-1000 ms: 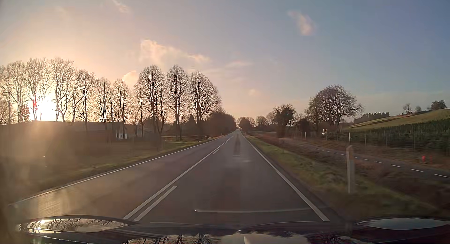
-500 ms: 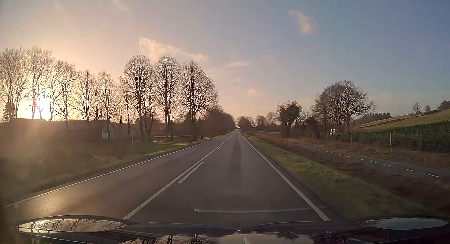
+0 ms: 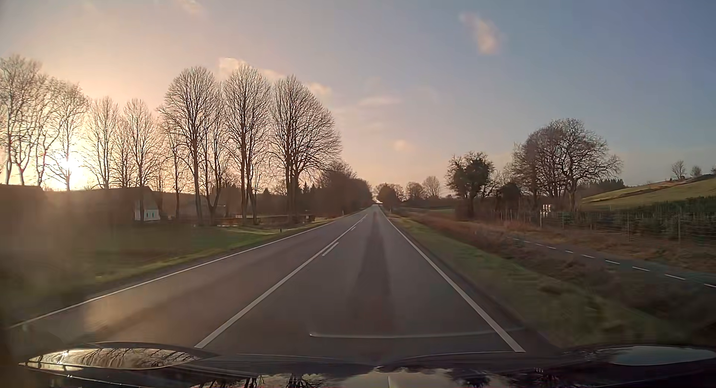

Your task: Follow the waypoints while adhering to traffic rules and regulations

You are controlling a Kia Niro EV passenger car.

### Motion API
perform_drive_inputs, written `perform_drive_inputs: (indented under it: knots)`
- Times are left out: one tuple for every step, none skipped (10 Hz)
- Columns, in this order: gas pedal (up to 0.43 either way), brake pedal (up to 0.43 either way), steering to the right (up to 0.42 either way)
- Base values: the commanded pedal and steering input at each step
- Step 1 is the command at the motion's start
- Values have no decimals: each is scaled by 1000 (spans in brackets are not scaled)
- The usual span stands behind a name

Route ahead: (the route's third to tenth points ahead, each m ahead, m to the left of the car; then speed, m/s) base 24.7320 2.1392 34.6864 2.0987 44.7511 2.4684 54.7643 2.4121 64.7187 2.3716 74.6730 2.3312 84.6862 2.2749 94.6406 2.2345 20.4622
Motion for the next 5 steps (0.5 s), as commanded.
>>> perform_drive_inputs:
  knots:
    - [228, 0, 2]
    - [240, 0, 2]
    - [248, 0, 2]
    - [248, 0, 2]
    - [248, 0, 0]
